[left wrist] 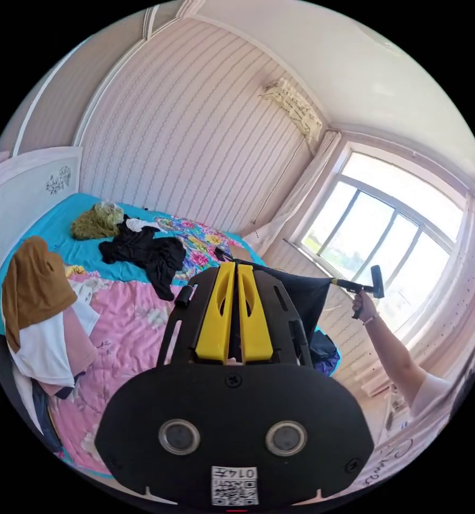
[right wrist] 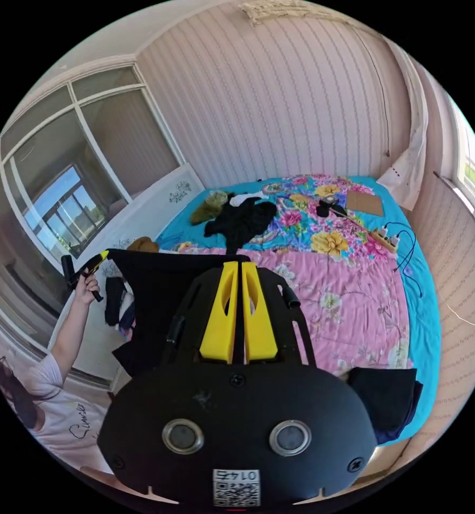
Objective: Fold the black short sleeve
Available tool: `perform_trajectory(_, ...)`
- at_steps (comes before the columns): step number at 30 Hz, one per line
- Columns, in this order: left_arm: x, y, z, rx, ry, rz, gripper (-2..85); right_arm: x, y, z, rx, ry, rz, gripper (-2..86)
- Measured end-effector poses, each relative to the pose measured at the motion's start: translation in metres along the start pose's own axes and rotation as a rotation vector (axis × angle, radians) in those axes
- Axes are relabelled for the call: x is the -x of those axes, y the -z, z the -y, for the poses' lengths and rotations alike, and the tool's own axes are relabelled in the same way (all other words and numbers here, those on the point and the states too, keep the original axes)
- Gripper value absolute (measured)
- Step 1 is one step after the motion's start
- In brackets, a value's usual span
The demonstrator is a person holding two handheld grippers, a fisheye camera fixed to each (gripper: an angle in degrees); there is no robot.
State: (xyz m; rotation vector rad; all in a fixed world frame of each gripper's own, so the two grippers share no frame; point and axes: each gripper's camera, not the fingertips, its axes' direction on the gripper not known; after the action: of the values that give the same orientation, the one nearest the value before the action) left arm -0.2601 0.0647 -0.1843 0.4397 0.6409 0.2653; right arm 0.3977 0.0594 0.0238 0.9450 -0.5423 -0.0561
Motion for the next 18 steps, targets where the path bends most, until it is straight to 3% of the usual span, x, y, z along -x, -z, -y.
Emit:
perform_trajectory(2, -0.014, 0.002, 0.029, -0.11, -0.022, -0.026, -1.0, 0.011, 0.036, 0.027, -0.237, 0.041, -0.005, 0.3)
perform_trajectory(4, -0.019, 0.003, 0.037, -0.133, -0.056, 0.004, -1.0, 0.016, 0.051, 0.031, -0.35, 0.063, 0.027, 0.3)
perform_trajectory(7, -0.003, -0.01, 0.024, -0.077, -0.066, 0.028, -1.0, 0.009, 0.043, 0.018, -0.365, 0.089, 0.098, 0.3)
perform_trajectory(12, 0.059, -0.052, -0.044, 0.117, 0.028, 0.019, -1.0, -0.035, -0.031, -0.044, -0.149, 0.02, 0.094, 0.4)
perform_trajectory(18, 0.141, -0.107, -0.187, 0.426, 0.198, 0.044, -1.0, -0.1, -0.152, -0.175, 0.183, -0.243, 0.174, 0.4)
